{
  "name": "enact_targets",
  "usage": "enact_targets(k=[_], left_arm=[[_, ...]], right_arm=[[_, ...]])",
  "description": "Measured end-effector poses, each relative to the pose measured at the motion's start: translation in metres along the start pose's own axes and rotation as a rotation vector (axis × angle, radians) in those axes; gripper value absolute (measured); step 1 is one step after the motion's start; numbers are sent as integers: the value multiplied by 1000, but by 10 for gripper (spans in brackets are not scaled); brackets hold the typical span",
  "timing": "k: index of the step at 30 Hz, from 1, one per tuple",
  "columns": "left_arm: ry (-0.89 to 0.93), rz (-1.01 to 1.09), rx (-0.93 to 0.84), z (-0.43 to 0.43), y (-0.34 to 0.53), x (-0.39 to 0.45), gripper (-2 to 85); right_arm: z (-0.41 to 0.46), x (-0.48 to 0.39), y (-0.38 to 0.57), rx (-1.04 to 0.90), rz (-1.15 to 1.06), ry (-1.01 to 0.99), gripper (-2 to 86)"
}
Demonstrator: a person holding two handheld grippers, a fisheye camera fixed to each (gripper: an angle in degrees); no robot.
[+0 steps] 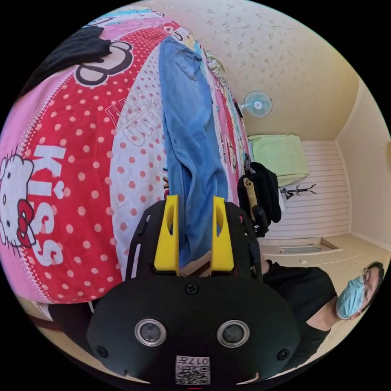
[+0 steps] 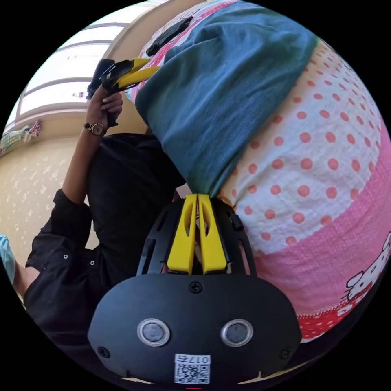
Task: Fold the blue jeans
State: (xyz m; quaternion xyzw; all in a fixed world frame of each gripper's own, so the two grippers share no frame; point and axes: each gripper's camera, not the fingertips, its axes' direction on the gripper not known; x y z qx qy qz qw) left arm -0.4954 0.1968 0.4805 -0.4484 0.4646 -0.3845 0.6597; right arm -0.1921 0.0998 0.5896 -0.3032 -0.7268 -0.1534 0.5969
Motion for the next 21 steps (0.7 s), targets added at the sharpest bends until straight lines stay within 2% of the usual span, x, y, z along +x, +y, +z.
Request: enact_targets(k=[5,8,10,13,18,21], left_arm=[[-140,64,-11,23,-12,24,100],[-102,57,3,32,-13,28,63],[-9,18,39,31,-10,24,8],[60,-62,101,25,-1,12,-4],[7,-157,149,16,4,-3,-6],[56,-182,149,21,4,-12,0]], right_arm=[[7,7,-7,-3,17,-71,6],[10,6,-8,9,16,-79,5],[11,4,-10,6,13,-69,4],[13,-1,-14,-5,20,-52,4],[15,-7,-19,-9,34,-36,3],[16,-13,-24,-23,58,-15,5]])
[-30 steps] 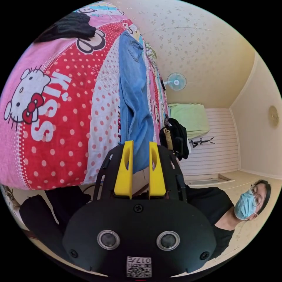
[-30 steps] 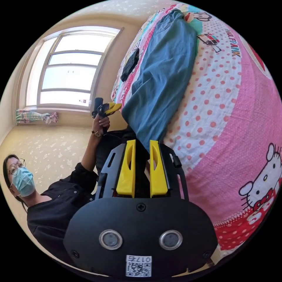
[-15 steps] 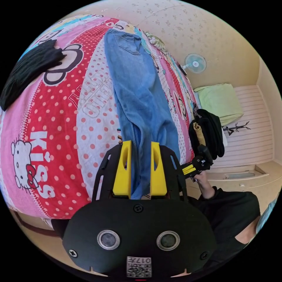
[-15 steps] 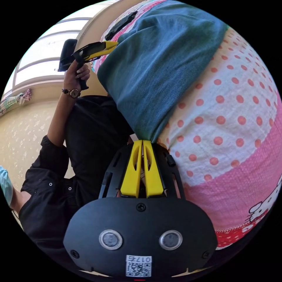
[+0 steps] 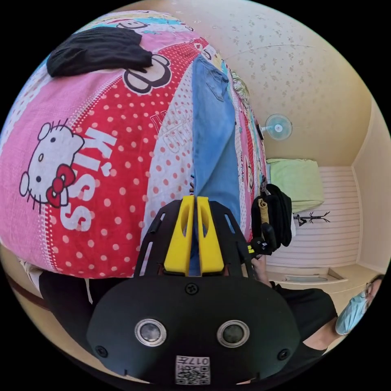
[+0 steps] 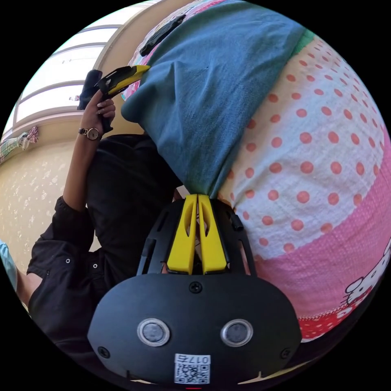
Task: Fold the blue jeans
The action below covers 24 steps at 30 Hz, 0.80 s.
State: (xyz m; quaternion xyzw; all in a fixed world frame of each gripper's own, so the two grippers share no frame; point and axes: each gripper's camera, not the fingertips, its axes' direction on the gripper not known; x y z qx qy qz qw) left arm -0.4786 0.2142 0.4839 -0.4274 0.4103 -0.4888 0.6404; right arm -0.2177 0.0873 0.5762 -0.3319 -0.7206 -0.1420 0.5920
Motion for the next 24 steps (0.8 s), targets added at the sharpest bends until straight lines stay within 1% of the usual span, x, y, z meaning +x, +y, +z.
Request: enact_targets(k=[2,4,5,6,7,8,9,11,13,15,16,17,20,24], left_arm=[[23,0,38,-3,3,-2,10],[79,40,104,-13,6,2,69],[91,48,117,-16,7,3,87],[107,63,137,-19,8,5,120],[124,75,143,-21,6,7,148],[134,79,141,-21,5,7,153],[145,80,117,-19,0,6,164],[167,70,50,-10,-10,3,161],[216,37,10,2,-18,-2,158],[228,16,4,8,-20,-3,149],[222,9,-9,11,-21,-2,140],[216,5,-15,13,-20,-2,137],[220,-13,-45,21,-15,1,121],[261,-40,-141,36,0,3,95]], right_arm=[[-1,-7,-4,-32,21,11,10],[-7,-12,-6,-72,9,-14,18],[-17,-14,-5,-63,-17,-74,26],[-26,-13,-4,-35,-28,-119,35],[-46,-9,0,49,-43,-222,54],[-69,-2,5,148,-60,-314,72],[-80,2,7,195,-65,-343,80],[-115,23,16,375,-28,-351,83],[-130,39,18,456,48,-325,95],[-135,50,14,478,100,-330,125],[-134,53,10,483,102,-350,148],[-130,53,6,486,93,-383,152],[-112,44,-8,470,66,-464,147],[-87,22,-23,460,29,-483,119]])
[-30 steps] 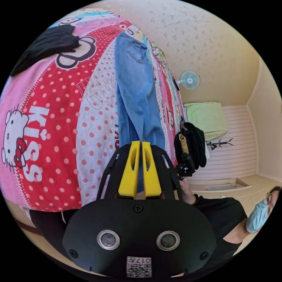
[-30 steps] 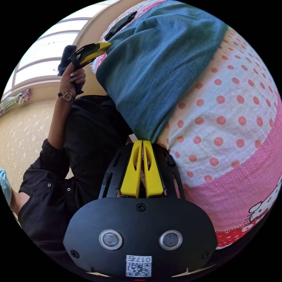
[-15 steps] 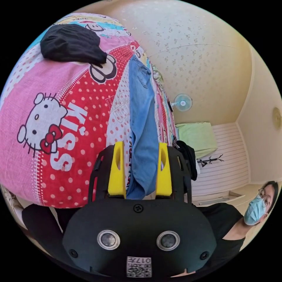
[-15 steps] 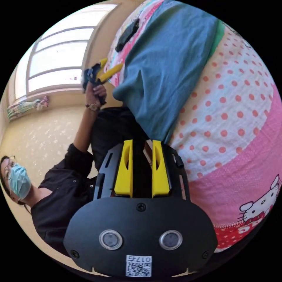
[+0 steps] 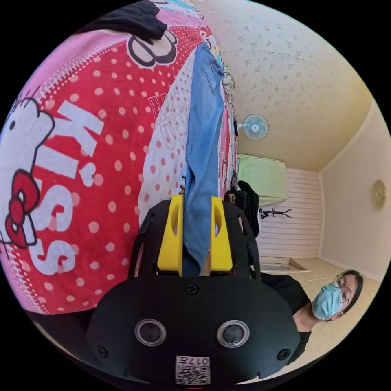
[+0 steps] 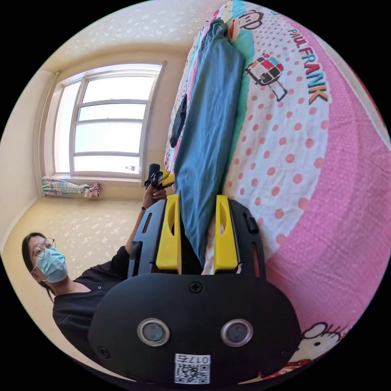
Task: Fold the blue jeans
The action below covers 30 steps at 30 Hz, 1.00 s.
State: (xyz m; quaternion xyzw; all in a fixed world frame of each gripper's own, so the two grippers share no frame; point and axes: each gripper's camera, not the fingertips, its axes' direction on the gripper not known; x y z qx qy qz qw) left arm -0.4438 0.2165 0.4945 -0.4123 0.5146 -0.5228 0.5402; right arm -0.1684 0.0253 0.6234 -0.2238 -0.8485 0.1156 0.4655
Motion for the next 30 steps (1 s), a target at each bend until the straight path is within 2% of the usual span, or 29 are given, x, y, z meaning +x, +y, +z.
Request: enact_targets(k=[5,9,12,18,23,30], left_arm=[[-65,25,-47,16,8,2,59],[71,14,-131,44,20,-6,21],[152,13,-78,42,38,-8,9],[131,228,-63,45,77,35,7],[158,332,-109,65,111,58,41],[318,421,84,60,173,83,5]], right_arm=[[42,-7,-1,-10,-12,-126,84],[62,-20,14,9,-3,-164,57],[70,-39,36,35,-34,-165,34],[76,-110,86,79,-113,40,25],[121,-197,114,-46,-269,335,23],[148,-268,165,47,-353,416,19]])
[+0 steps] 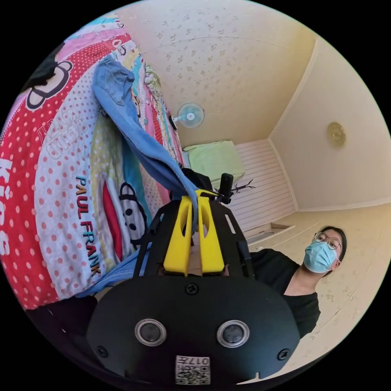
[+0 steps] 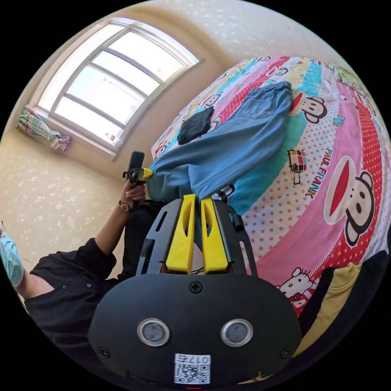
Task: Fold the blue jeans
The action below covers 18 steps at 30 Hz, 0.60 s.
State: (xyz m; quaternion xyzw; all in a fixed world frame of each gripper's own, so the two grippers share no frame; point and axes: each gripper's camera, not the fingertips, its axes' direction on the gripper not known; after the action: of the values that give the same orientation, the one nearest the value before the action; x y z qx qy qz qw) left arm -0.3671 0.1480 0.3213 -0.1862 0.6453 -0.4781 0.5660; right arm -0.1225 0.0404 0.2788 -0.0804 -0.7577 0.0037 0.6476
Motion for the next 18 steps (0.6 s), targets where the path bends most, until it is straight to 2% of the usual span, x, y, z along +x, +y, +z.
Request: enact_targets(k=[3,8,11,13,18], left_arm=[[64,110,12,8,9,44,0],[102,347,-2,31,14,147,-1],[57,517,7,50,21,226,0],[5,612,83,60,30,281,-1],[-119,715,247,68,33,344,-3]], right_arm=[[-27,-53,14,82,-69,20,18],[-94,-196,39,242,-337,210,16],[-132,-280,52,342,-483,372,16],[-151,-323,56,392,-557,438,16],[-187,-397,54,462,-688,478,17]])
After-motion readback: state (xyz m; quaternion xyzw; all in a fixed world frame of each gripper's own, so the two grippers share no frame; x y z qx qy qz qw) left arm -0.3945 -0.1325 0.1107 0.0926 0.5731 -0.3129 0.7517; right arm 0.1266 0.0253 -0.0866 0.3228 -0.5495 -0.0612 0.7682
